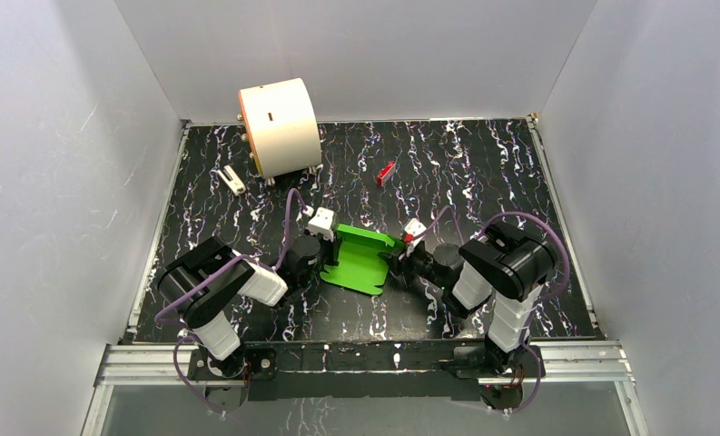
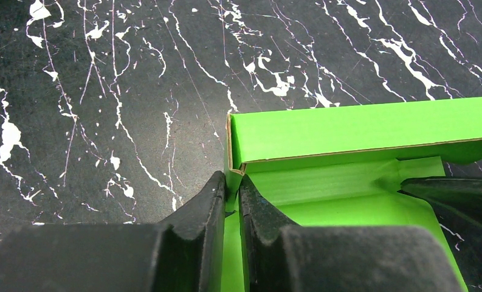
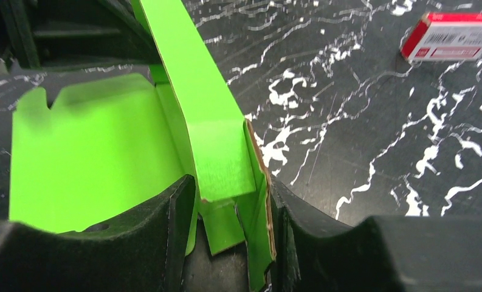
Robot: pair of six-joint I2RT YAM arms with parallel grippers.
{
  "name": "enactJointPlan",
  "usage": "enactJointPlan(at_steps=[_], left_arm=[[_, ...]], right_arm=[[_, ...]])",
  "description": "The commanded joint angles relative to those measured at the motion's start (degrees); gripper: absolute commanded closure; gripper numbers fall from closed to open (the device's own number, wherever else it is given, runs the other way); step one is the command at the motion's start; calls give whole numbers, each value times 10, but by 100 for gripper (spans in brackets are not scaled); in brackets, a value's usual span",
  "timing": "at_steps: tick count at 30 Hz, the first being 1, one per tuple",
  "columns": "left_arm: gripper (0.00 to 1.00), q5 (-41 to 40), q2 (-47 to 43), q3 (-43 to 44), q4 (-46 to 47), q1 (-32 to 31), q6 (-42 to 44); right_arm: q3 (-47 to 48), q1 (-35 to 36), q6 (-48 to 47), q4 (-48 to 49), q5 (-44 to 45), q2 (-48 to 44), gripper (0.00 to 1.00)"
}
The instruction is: Fold the paper box
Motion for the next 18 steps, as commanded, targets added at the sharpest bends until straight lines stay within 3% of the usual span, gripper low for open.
enactJointPlan(at_steps=[1, 8, 18], left_arm=[[100, 9, 8, 7, -20, 1, 5], [100, 9, 2, 5, -20, 1, 2], [100, 3, 0, 8, -19, 1, -3]], right_arm=[[13, -2, 4, 165, -11, -40, 46], [18, -3, 3, 165, -9, -40, 49], [11, -2, 11, 165, -24, -35, 72]])
